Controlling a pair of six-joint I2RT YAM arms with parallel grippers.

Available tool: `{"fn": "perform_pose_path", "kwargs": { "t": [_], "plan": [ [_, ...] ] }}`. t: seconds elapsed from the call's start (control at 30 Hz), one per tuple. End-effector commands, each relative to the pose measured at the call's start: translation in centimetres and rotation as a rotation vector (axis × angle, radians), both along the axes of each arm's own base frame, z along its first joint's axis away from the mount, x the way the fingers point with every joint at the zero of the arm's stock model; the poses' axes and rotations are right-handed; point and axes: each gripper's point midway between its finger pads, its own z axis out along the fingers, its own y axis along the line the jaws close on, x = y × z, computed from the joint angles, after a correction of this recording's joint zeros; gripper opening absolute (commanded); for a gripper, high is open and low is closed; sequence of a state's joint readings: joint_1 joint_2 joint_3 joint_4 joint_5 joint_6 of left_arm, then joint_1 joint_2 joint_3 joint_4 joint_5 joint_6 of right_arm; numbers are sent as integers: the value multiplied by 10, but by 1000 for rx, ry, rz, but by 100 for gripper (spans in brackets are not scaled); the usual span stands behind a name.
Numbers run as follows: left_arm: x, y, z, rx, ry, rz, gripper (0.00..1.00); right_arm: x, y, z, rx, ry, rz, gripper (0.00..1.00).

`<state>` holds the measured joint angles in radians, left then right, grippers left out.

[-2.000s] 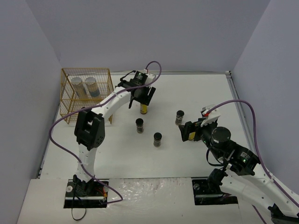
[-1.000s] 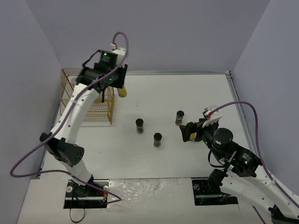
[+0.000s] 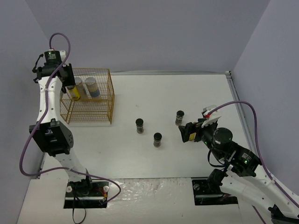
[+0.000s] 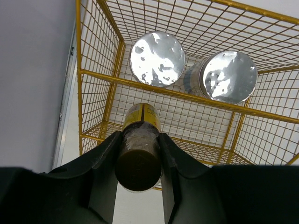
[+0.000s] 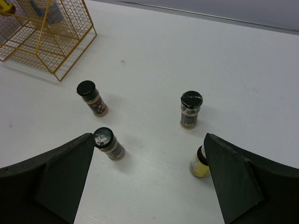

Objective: Organize the condiment bottles

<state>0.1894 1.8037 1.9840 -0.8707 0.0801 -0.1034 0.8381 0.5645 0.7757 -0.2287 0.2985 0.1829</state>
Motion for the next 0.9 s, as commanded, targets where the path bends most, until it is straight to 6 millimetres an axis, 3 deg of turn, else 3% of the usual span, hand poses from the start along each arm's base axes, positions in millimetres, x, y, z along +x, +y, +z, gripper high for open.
{"fn": "perform_pose_path", "kwargs": {
  "t": [0.0,0.23,0.4,0.7,0.87],
  "plan": [
    [21,3,20,26,-126,-21,0,8,8,13,39,-37,-4,100],
    [26,0,-22,-9,-81,-12,6,10,9,12,28,-32,-5,100],
    [26,-3,-36,-22,-72,-21,15,10,10,9,29,-27,-6,100],
    [20,-7,-45,-24,-57,-26,57,10,11,8,31,-24,-5,100],
    [15,-11,-40,-31,-66,-21,73,12,11,6,53,-9,-25,100]
  ]
}}
